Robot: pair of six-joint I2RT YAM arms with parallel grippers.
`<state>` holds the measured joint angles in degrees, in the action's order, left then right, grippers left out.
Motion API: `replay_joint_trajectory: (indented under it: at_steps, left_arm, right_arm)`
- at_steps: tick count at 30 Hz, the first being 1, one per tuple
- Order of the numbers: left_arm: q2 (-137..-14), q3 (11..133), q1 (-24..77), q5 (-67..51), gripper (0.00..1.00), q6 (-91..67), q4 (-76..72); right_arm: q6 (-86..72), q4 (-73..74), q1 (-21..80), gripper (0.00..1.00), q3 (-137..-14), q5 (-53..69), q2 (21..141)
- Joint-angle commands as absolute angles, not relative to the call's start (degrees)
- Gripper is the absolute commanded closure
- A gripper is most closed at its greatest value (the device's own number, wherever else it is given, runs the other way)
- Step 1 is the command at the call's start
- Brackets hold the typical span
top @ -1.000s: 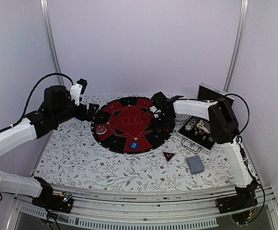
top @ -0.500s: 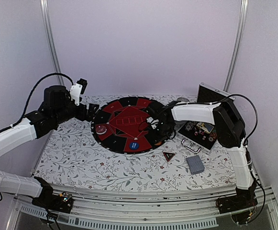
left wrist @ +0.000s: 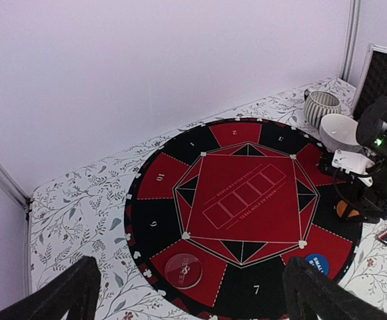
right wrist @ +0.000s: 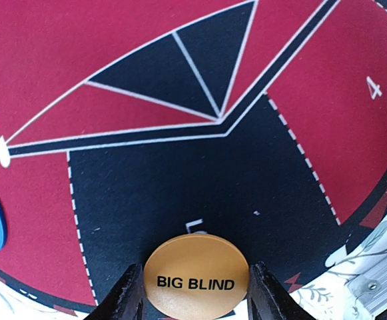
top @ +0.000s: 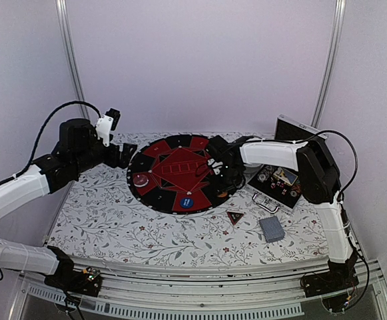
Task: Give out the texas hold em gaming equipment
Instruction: Pick up the pile of poker chips from the chip case.
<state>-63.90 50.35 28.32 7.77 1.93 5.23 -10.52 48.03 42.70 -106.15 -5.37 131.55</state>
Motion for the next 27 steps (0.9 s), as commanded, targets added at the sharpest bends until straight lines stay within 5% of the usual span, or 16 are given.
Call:
replay_joint_trajectory:
  at_steps: [1,8,11,20,27]
  left_arm:
    - [-62.37,49.49,27.6,7.72,0.02,2.44,4.48]
    - [-62.28,49.48,27.63,6.71,0.02,1.95,4.28]
    - [-61.84,49.4,27.68,6.59,0.02,1.83,4.2]
    - [-59.85,48.55,27.77,7.1,0.02,2.41,3.1]
    - [-59.32,48.07,27.77,8.22,0.02,2.69,2.52]
  right_arm:
    - [-10.79,48.34,42.95,0.46,-107.79,-4.08,132.18]
    - [-11.13,49.94,44.35,0.21,-112.28,-3.21,129.69]
    - [-11.4,50.1,45.03,0.01,-113.47,-3.42,126.7]
    - [-10.98,37.04,44.37,0.01,-98.58,-6.88,103.11]
    - [-15.43,30.81,33.97,0.01,-84.07,-1.74,88.69]
